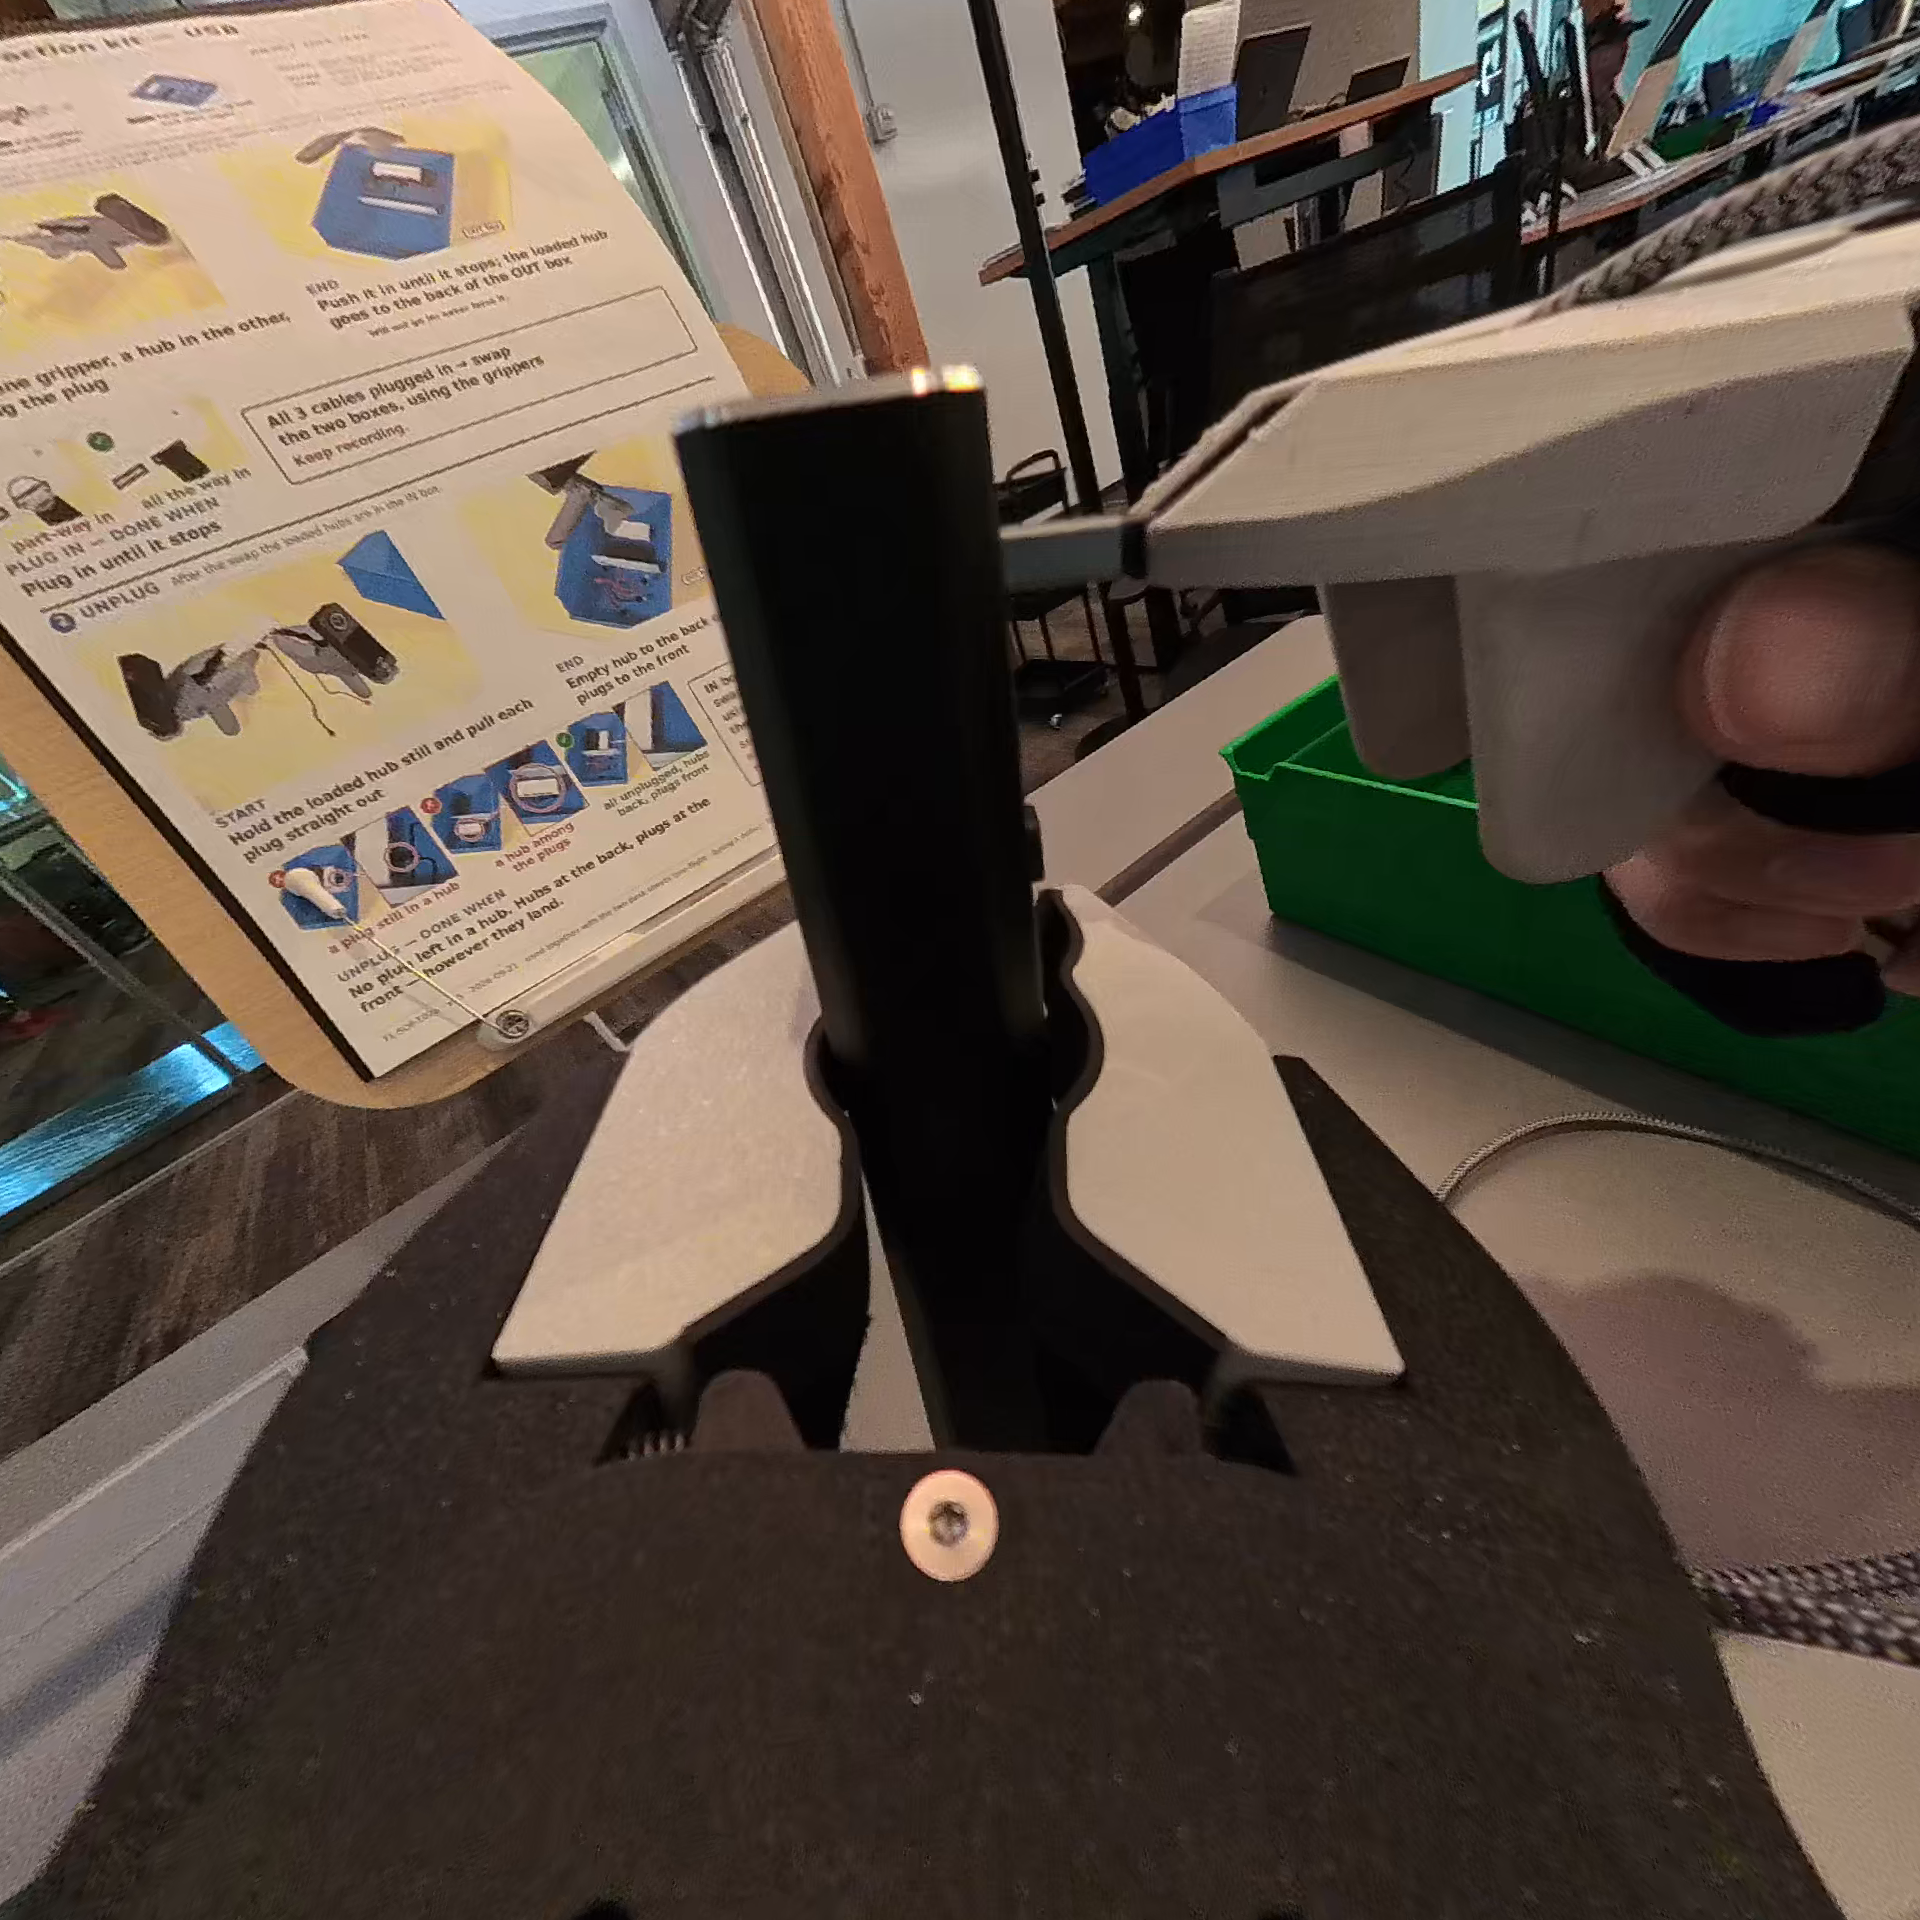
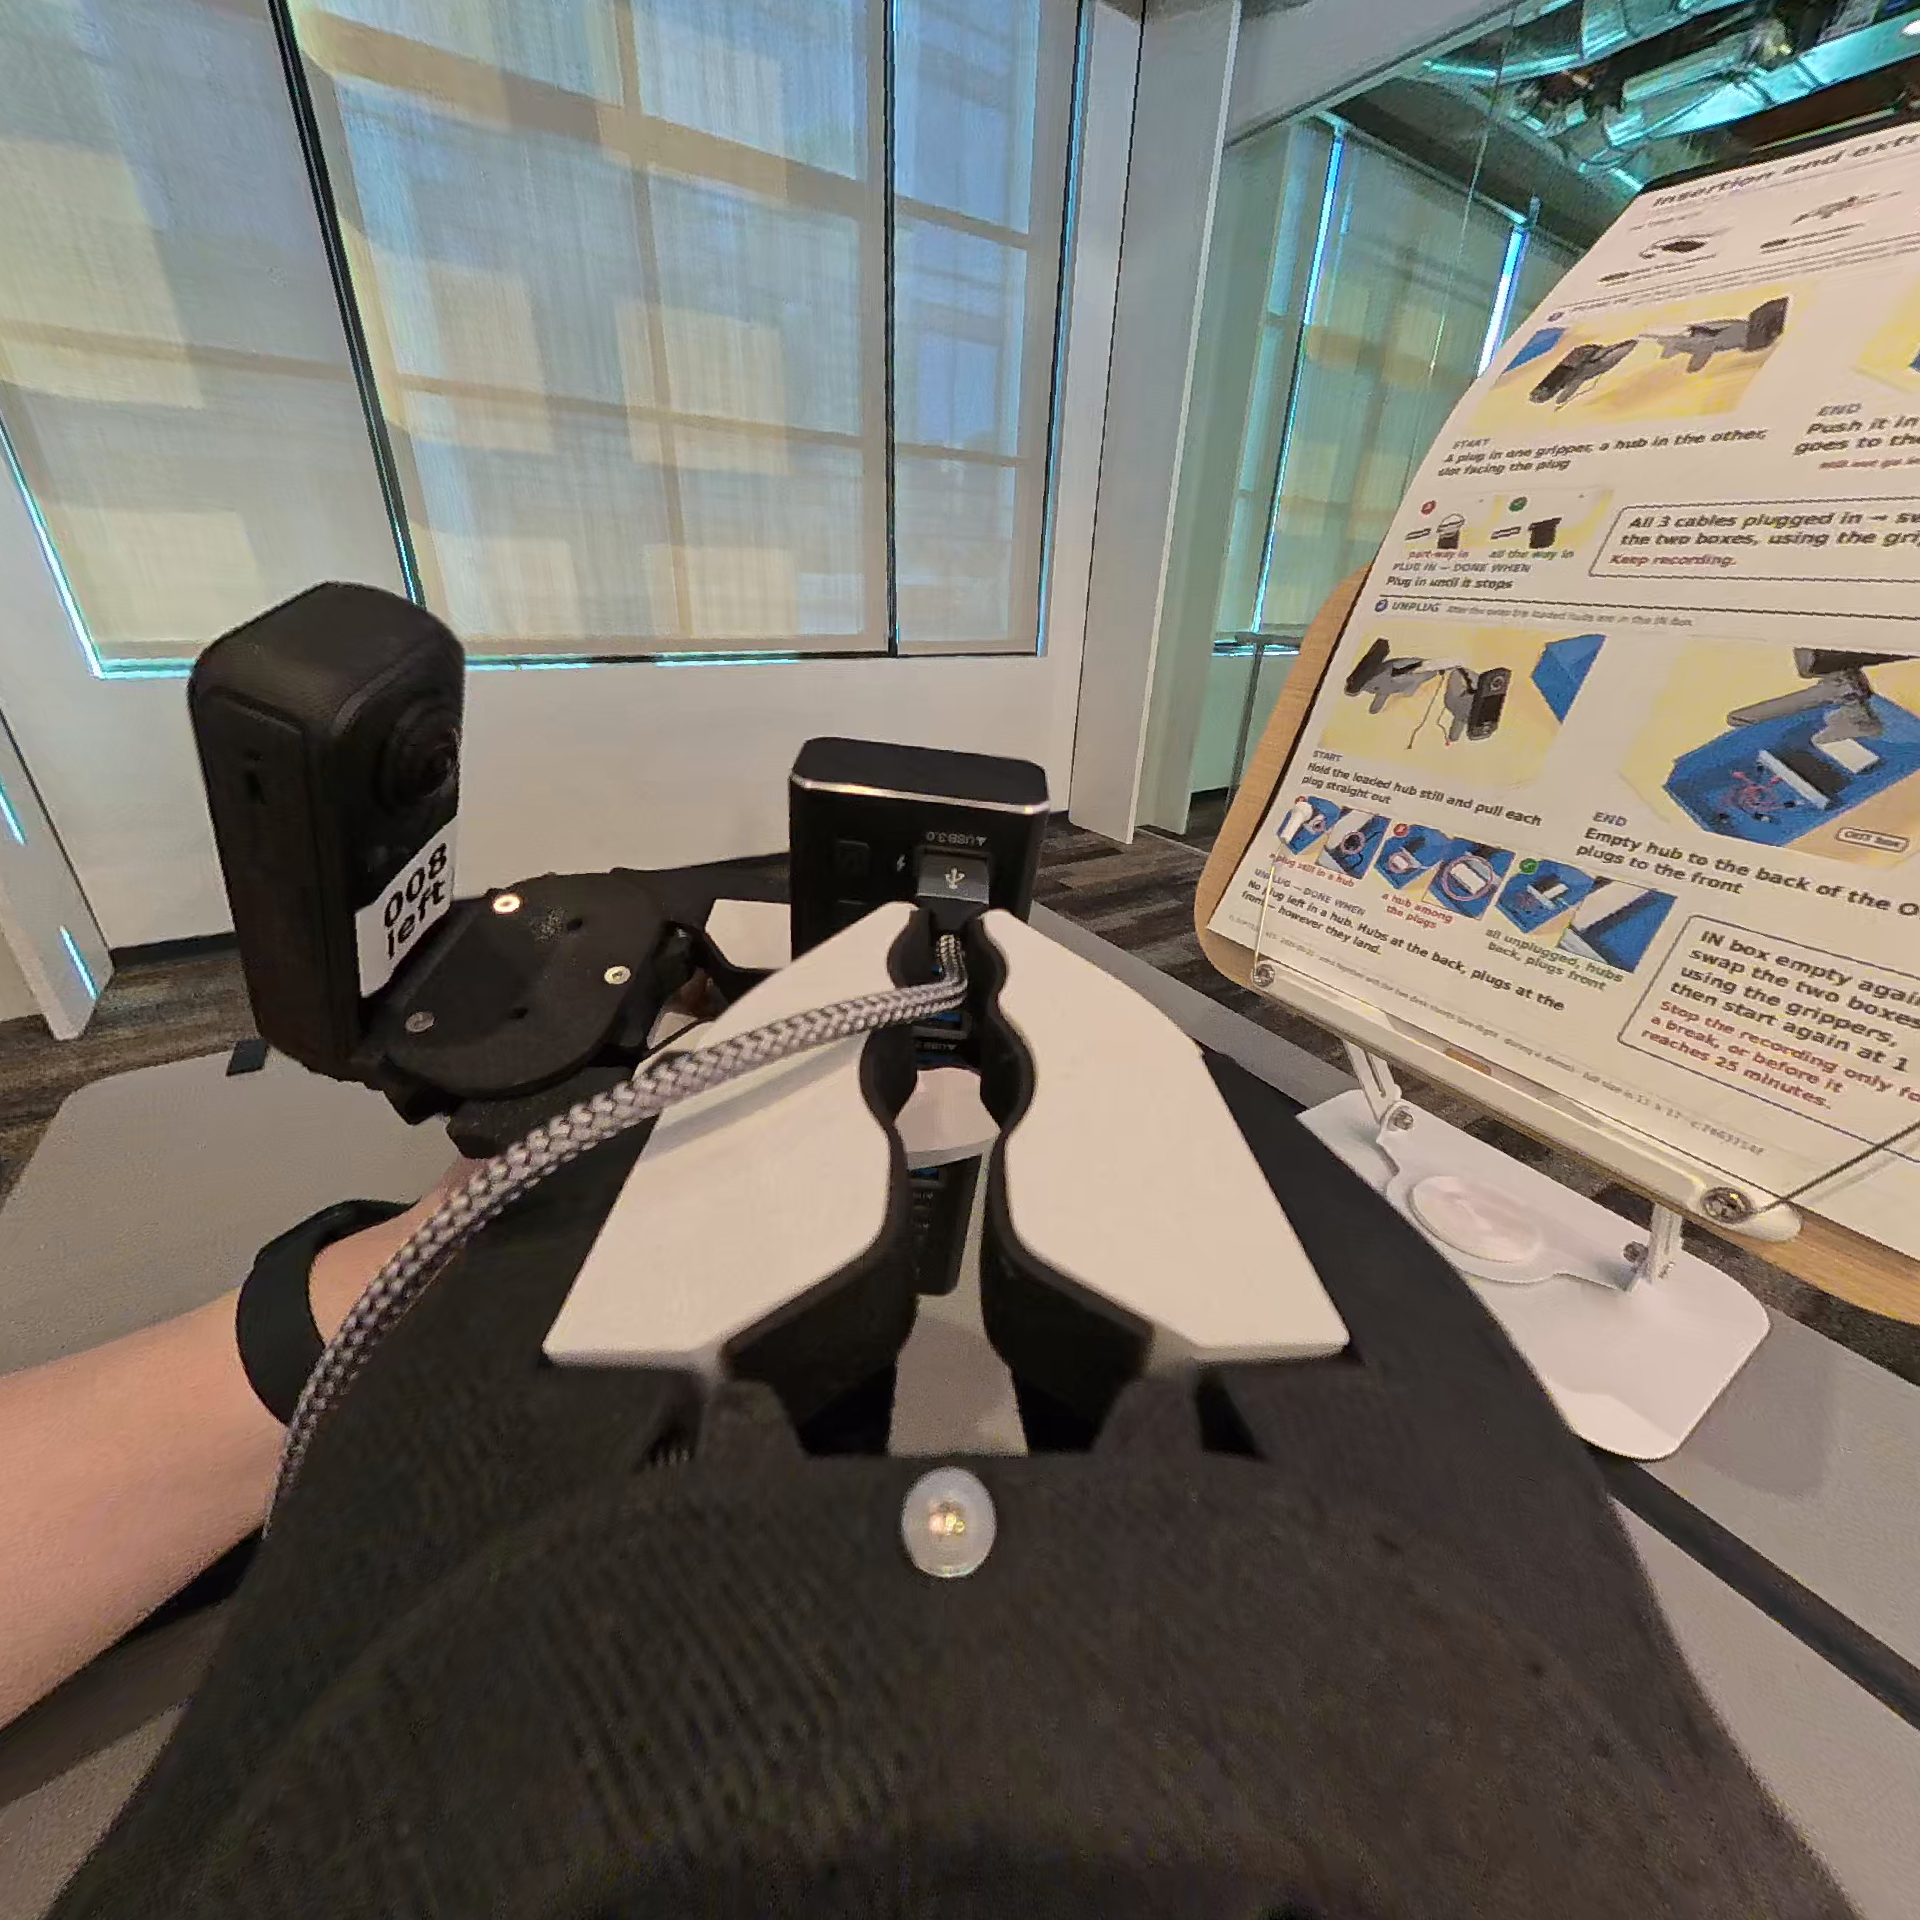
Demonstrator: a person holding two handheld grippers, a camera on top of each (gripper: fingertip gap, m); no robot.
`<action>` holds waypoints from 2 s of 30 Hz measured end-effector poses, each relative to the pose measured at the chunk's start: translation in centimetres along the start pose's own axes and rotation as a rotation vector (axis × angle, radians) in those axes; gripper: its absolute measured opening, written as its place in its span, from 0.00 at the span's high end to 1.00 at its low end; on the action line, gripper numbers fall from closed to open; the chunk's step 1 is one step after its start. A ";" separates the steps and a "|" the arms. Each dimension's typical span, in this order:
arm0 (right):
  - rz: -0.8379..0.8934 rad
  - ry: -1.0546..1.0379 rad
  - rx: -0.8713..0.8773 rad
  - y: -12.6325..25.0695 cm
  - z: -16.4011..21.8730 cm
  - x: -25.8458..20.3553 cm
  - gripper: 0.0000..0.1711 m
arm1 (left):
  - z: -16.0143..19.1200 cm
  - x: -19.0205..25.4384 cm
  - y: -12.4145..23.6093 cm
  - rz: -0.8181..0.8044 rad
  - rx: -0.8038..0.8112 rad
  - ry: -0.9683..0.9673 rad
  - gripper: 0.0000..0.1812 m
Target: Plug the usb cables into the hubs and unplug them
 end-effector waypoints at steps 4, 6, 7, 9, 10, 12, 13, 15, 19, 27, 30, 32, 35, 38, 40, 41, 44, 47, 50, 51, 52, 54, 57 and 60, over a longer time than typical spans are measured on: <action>-0.074 0.057 -0.052 -0.1 0.0 0.0 0.94 | -0.4 -0.5 0.0 0.050 -0.013 0.109 0.82; -0.110 0.091 -0.147 0.1 0.6 0.4 0.79 | -0.9 -1.4 0.9 0.026 -0.015 0.146 0.82; -0.129 0.101 -0.211 0.4 1.0 0.8 0.74 | -1.2 -2.1 1.5 0.006 -0.007 0.152 0.82; -0.254 0.115 -0.340 1.8 2.2 0.5 0.72 | -1.8 -3.3 3.0 -0.005 -0.006 0.151 0.82; -0.314 0.118 -0.390 2.6 2.7 0.3 0.71 | -1.9 -3.8 3.7 -0.009 -0.015 0.154 0.82; -0.463 0.117 -0.459 4.2 3.8 -1.0 0.61 | -2.0 -4.8 4.9 -0.024 -0.019 0.159 0.83; -0.555 0.122 -0.498 5.1 4.5 -2.0 0.58 | -2.0 -5.2 5.3 -0.032 -0.024 0.162 0.83; -0.697 0.171 -0.575 6.7 6.1 -4.0 0.50 | -1.6 -6.0 5.9 -0.052 -0.040 0.157 0.83; -0.780 0.448 -0.828 8.5 11.6 -6.1 0.42 | -0.3 -7.3 6.7 -0.080 -0.094 0.160 0.83; -0.587 0.659 -1.166 6.3 20.6 -3.6 0.48 | 0.1 -8.5 8.1 -0.054 -0.069 0.220 0.83; -0.493 0.627 -1.282 6.3 22.6 -1.5 0.54 | -0.1 -8.5 8.4 -0.041 -0.051 0.232 0.83; -0.427 0.620 -1.341 6.5 23.3 -0.2 0.57 | -0.2 -8.4 8.5 -0.018 -0.041 0.246 0.83; -0.404 0.552 -1.479 8.0 23.9 0.5 0.57 | -0.1 -8.2 8.4 0.000 -0.043 0.256 0.81; -0.411 0.563 -1.470 7.9 23.9 0.8 0.56 | 0.0 -8.0 8.2 0.012 -0.050 0.258 0.81; -0.381 0.512 -1.510 8.1 24.0 0.9 0.57 | 0.1 -7.9 8.0 0.013 -0.058 0.257 0.83; -0.372 0.475 -1.537 8.2 24.1 0.8 0.60 | 0.2 -7.8 7.9 0.013 -0.065 0.251 0.83; -0.302 0.346 -1.580 8.1 24.1 0.6 0.64 | 0.2 -7.6 7.6 0.014 -0.083 0.239 0.83; -0.202 0.293 -1.597 7.5 24.2 1.3 0.75 | 0.1 -7.2 7.3 0.025 -0.083 0.235 0.83; -0.148 0.277 -1.617 7.4 24.2 1.9 0.94 | 0.1 -6.9 6.9 0.026 -0.092 0.227 0.83; -0.142 0.278 -1.623 7.4 24.2 2.0 0.95 | 0.1 -6.8 6.8 0.025 -0.095 0.222 0.83; -0.149 0.283 -1.625 7.4 24.2 2.1 0.96 | 0.1 -6.7 6.8 0.026 -0.100 0.218 0.83; -0.176 0.286 -1.621 7.4 24.2 2.1 0.96 | 0.0 -6.6 6.7 0.025 -0.104 0.219 0.83; -0.214 0.221 -1.552 7.0 23.3 2.2 0.96 | -0.6 -6.7 6.9 0.016 -0.071 0.246 0.83; -0.222 0.158 -1.390 6.2 19.6 2.9 0.96 | -2.2 -6.2 7.5 0.051 0.013 0.304 0.83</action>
Point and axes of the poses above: each gripper's, where its closed fingertips meet, y back along the fingers, z out of its underside, x = y × z across the jaws, the point moved 2 cm from there along y, back along the fingers, and after that the axes turned 6 degrees about z, right-handed, at the moved point
